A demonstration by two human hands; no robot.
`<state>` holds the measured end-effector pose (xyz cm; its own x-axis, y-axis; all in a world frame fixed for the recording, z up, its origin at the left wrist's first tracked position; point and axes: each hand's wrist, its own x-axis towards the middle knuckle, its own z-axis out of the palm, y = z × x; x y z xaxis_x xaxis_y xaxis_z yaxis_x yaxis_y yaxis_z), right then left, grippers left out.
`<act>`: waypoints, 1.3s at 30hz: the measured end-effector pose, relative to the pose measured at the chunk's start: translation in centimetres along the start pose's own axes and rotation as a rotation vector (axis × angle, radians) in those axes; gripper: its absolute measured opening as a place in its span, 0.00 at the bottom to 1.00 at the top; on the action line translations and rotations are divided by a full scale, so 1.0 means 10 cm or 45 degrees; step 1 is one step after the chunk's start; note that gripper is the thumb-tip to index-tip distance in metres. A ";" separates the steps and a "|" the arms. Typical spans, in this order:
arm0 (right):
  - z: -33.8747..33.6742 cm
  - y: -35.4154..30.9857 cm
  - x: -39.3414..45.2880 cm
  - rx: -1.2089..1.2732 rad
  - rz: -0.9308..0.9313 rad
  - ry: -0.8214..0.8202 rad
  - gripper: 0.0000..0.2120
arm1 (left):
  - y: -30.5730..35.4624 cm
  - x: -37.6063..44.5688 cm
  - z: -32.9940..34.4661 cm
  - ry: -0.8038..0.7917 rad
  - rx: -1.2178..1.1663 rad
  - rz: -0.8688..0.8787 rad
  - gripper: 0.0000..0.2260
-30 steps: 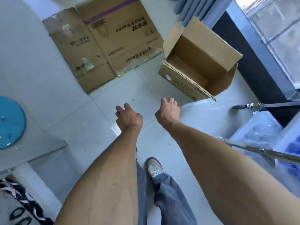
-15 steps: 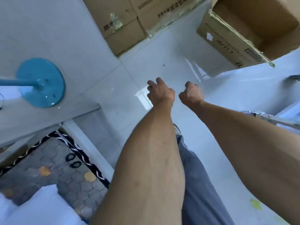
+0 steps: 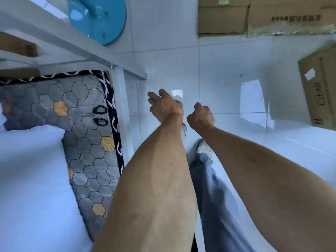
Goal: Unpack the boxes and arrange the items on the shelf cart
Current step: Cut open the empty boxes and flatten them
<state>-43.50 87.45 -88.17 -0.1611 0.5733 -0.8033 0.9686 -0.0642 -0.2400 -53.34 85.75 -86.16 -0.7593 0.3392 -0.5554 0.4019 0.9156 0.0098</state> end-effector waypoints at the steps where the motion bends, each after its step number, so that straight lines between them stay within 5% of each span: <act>1: 0.08 -0.10 0.00 -0.031 -0.020 -0.011 0.18 | -0.12 0.05 -0.01 0.008 -0.019 -0.029 0.20; 7: 0.51 -0.59 0.01 -0.133 -0.069 -0.033 0.17 | -0.85 0.46 -0.23 0.251 0.035 -0.196 0.30; 11: 0.72 -0.82 0.01 -0.118 -0.067 -0.038 0.16 | -1.34 0.86 -0.40 0.141 -0.153 -0.659 0.31; 14: 0.82 -0.92 0.01 -0.106 -0.041 -0.045 0.17 | -1.57 0.92 -0.35 -0.048 -0.107 -0.552 0.30; 17: 0.86 -0.98 0.01 -0.091 -0.002 -0.028 0.16 | -1.53 0.87 -0.39 0.063 -0.141 -0.669 0.34; 24: 0.76 -0.99 -0.10 0.023 0.127 0.055 0.16 | -1.09 0.53 -0.36 0.260 -0.224 0.013 0.25; 28: 0.56 -0.84 -0.15 0.120 0.261 0.144 0.15 | -0.71 0.38 -0.23 0.125 -0.336 0.224 0.21; 39: -0.59 0.48 -0.02 0.636 0.267 0.344 0.29 | 0.74 -0.34 0.25 -0.244 0.231 0.564 0.13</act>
<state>-37.72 91.87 -85.88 0.1409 0.6899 -0.7101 0.7577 -0.5367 -0.3711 -46.57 90.84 -86.27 -0.3956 0.6249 -0.6731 0.7590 0.6350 0.1435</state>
